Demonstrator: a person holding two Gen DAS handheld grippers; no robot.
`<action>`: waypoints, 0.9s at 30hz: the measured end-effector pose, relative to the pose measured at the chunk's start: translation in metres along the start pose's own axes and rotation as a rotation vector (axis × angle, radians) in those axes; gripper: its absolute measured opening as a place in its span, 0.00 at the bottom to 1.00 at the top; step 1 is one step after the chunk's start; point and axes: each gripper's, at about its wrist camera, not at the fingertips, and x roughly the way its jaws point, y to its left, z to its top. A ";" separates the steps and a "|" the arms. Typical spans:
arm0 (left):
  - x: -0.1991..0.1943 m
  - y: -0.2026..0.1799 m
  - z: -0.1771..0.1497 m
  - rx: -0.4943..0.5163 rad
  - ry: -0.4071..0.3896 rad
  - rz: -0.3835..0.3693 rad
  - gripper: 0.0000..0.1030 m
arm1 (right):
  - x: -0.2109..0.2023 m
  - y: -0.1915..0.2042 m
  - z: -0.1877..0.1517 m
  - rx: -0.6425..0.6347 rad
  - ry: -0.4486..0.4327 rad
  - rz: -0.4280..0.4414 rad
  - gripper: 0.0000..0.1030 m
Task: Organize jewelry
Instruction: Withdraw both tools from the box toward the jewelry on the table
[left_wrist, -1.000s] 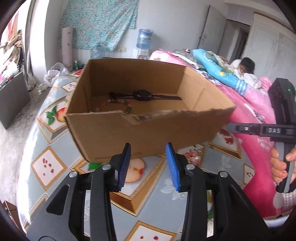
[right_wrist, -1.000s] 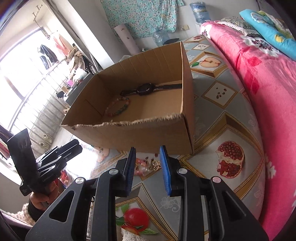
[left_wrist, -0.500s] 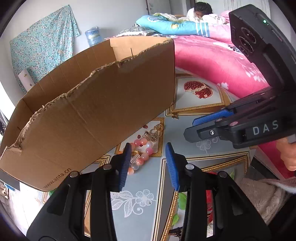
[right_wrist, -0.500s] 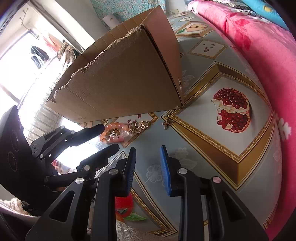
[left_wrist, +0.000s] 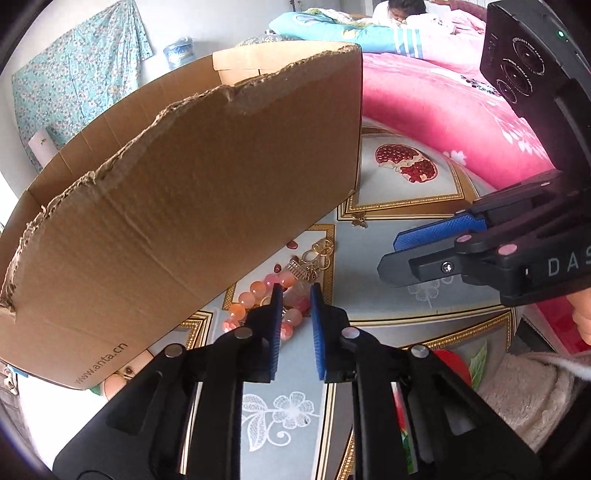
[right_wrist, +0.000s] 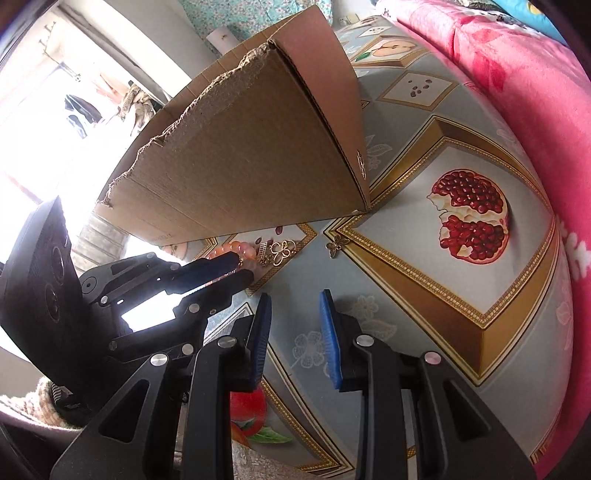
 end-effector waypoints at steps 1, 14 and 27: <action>0.000 0.001 0.000 -0.003 0.000 -0.005 0.08 | 0.000 0.000 0.000 0.002 0.000 -0.001 0.26; -0.040 0.061 -0.014 -0.311 -0.175 -0.197 0.08 | 0.005 0.013 -0.001 0.006 -0.007 -0.048 0.26; -0.055 0.147 -0.092 -0.758 -0.228 -0.283 0.08 | 0.011 0.040 0.001 -0.008 -0.007 -0.078 0.26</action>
